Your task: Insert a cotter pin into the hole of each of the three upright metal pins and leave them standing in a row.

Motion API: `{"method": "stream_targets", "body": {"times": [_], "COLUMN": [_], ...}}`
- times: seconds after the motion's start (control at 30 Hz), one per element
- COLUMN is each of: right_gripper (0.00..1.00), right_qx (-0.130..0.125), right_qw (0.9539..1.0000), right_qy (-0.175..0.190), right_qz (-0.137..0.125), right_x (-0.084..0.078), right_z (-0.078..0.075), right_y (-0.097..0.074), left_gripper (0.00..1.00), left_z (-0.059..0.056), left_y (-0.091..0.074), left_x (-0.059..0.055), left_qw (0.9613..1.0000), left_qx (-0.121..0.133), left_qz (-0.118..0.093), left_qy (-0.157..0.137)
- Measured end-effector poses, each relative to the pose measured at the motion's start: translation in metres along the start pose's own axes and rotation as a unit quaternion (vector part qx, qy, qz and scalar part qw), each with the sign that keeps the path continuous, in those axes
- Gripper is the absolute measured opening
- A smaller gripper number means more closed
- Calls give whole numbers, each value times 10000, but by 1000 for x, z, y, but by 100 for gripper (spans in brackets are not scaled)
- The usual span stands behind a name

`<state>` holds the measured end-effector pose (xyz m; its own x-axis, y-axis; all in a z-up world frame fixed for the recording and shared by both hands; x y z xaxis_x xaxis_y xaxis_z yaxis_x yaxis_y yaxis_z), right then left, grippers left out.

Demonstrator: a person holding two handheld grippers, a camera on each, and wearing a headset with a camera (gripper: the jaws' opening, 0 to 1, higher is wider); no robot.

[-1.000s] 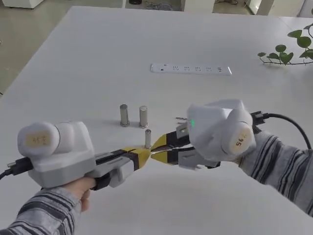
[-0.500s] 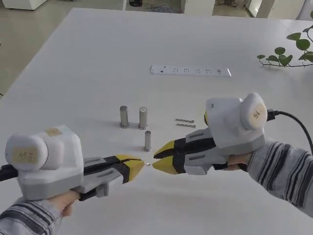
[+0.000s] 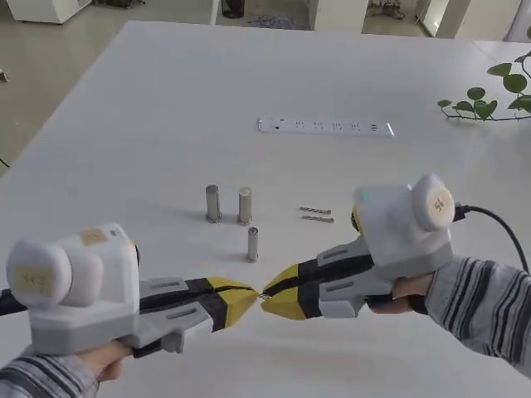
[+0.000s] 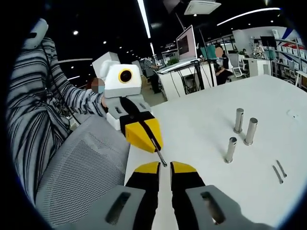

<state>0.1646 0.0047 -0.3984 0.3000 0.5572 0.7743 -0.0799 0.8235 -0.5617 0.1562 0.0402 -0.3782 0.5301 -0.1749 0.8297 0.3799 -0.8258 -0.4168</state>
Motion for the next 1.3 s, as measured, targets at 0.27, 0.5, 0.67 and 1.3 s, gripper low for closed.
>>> {"method": "stream_targets", "body": {"times": [0.27, 0.5, 0.67, 1.3], "right_gripper": [0, 0, 0, 0], "right_qx": [8, -130, -236, -1236], "right_qw": [9999, 9976, 9941, 9766], "right_qy": [-157, -625, -978, -1428], "right_qz": [64, 270, 410, 1026], "right_x": [2, 3, 4, -4], "right_z": [3, 3, 2, -43], "right_y": [-2, -3, -3, -9], "left_gripper": [0, 0, 0, 15], "left_z": [-1, -1, 1, 37], "left_y": [1, 1, 2, 7], "left_x": [1, 1, 1, 7], "left_qw": [9999, 9999, 10000, 9940], "left_qx": [-70, -66, -50, 1014], "left_qz": [-22, -40, -40, -246], "left_qy": [-74, -140, -32, 327]}}
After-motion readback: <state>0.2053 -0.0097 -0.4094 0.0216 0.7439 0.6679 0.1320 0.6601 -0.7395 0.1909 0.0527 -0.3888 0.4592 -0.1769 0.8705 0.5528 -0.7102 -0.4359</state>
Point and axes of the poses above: the centre of the closed fingertips' face, and the gripper's own axes: y roughly forward along the fingers, z roughly to its left, x roughly out of its top, the point moved 2 cm from there along -y, roughly backward along the fingers, and after that the axes turned 7 degrees about z, right-handed, at the moved point
